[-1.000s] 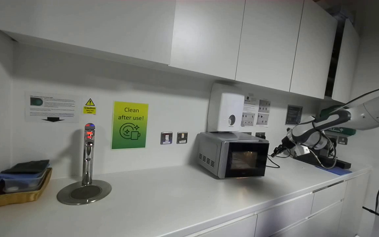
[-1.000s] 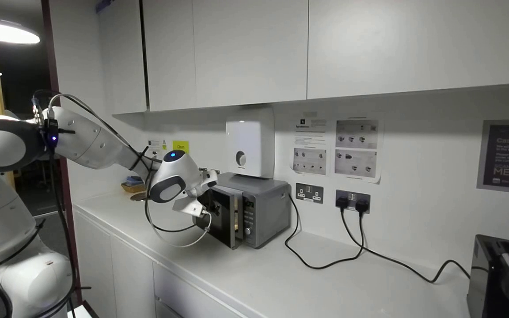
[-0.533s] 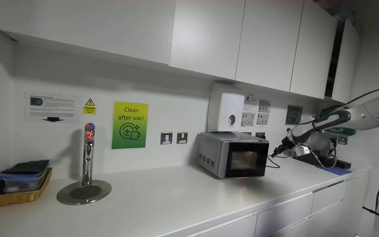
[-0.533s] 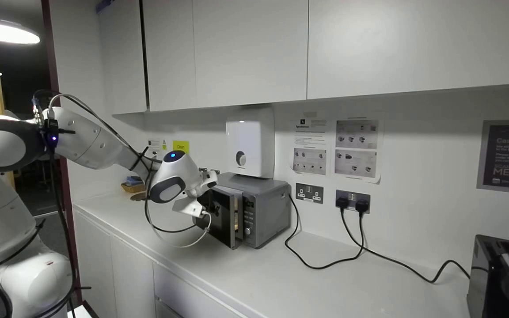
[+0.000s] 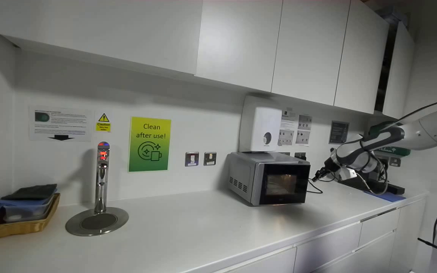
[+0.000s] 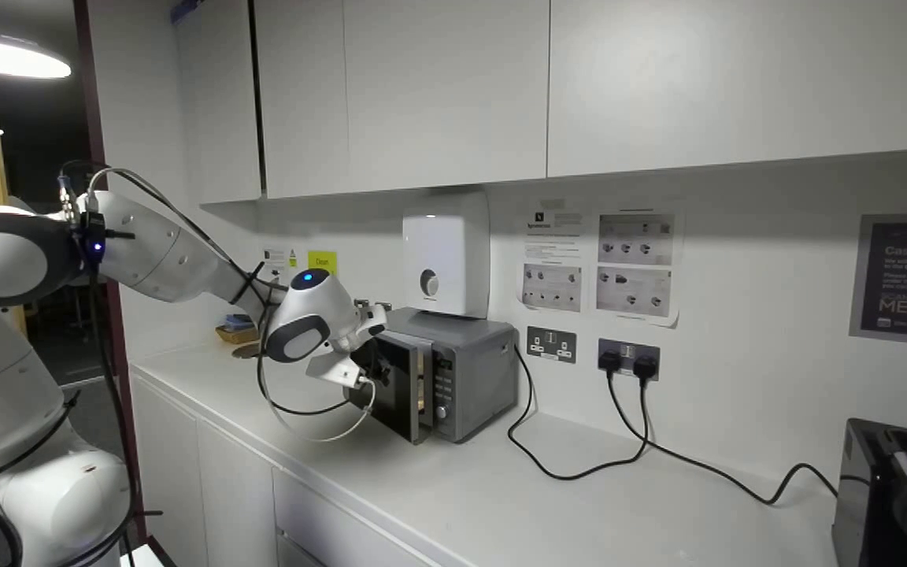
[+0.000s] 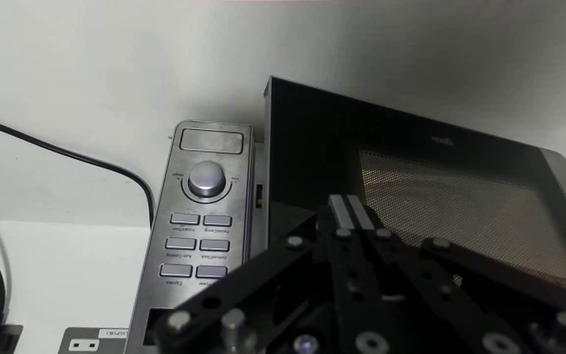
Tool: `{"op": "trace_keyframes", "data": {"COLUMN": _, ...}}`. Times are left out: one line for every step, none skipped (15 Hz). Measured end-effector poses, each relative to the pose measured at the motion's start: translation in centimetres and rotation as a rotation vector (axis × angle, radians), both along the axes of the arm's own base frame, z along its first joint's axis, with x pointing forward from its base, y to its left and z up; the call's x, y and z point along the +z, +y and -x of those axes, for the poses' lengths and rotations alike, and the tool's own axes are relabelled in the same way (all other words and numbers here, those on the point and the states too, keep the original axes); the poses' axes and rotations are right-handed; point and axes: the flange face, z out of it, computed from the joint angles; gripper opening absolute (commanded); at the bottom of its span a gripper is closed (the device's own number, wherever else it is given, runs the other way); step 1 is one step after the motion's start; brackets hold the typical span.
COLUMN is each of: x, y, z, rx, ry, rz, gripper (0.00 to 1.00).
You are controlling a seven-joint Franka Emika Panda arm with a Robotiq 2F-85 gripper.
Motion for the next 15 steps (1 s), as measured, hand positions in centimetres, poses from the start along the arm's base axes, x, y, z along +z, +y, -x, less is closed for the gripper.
{"op": "trace_keyframes", "data": {"x": 0.1, "y": 0.1, "z": 0.0, "rx": 0.0, "ry": -0.002, "rz": -0.005, "gripper": 0.0}}
{"op": "trace_keyframes", "data": {"x": 0.1, "y": 0.3, "z": -0.1, "rx": -0.001, "ry": -0.006, "rz": -0.011, "gripper": 0.0}}
{"op": "trace_keyframes", "data": {"x": 0.2, "y": 0.4, "z": -0.2, "rx": -0.003, "ry": -0.01, "rz": -0.016, "gripper": 0.0}}
{"op": "trace_keyframes", "data": {"x": 0.4, "y": 0.4, "z": -0.2, "rx": -0.007, "ry": -0.019, "rz": -0.02, "gripper": 0.0}}
{"op": "trace_keyframes", "data": {"x": 0.5, "y": 0.4, "z": -0.3, "rx": -0.011, "ry": -0.029, "rz": -0.023, "gripper": 0.0}}
{"op": "trace_keyframes", "data": {"x": 0.6, "y": 0.5, "z": -0.3, "rx": -0.016, "ry": -0.04, "rz": -0.026, "gripper": 0.0}}
{"op": "trace_keyframes", "data": {"x": 0.8, "y": 0.4, "z": -0.4, "rx": -0.02, "ry": -0.051, "rz": -0.028, "gripper": 0.0}}
{"op": "trace_keyframes", "data": {"x": 0.9, "y": 0.4, "z": -0.6, "rx": -0.024, "ry": -0.061, "rz": -0.03, "gripper": 0.0}}
{"op": "trace_keyframes", "data": {"x": 1.1, "y": 0.4, "z": -0.7, "rx": -0.029, "ry": -0.072, "rz": -0.032, "gripper": 0.0}}
{"op": "trace_keyframes", "data": {"x": 1.2, "y": 0.3, "z": -0.9, "rx": -0.035, "ry": -0.082, "rz": -0.033, "gripper": 0.0}}
{"op": "trace_keyframes", "data": {"x": 1.3, "y": 0.3, "z": -1.2, "rx": -0.038, "ry": -0.089, "rz": -0.034, "gripper": 0.0}}
{"op": "trace_keyframes", "data": {"x": 1.4, "y": 0.3, "z": -1.5, "rx": -0.042, "ry": -0.093, "rz": -0.035, "gripper": 0.0}}
{"op": "trace_keyframes", "data": {"x": 1.4, "y": 0.3, "z": -1.9, "rx": -0.044, "ry": -0.098, "rz": -0.035, "gripper": 0.0}}
{"op": "trace_keyframes", "data": {"x": 1.4, "y": 0.4, "z": -2.2, "rx": -0.046, "ry": -0.102, "rz": -0.035, "gripper": 0.0}}
{"op": "trace_keyframes", "data": {"x": 1.4, "y": 0.4, "z": -2.5, "rx": -0.049, "ry": -0.105, "rz": -0.035, "gripper": 0.0}}
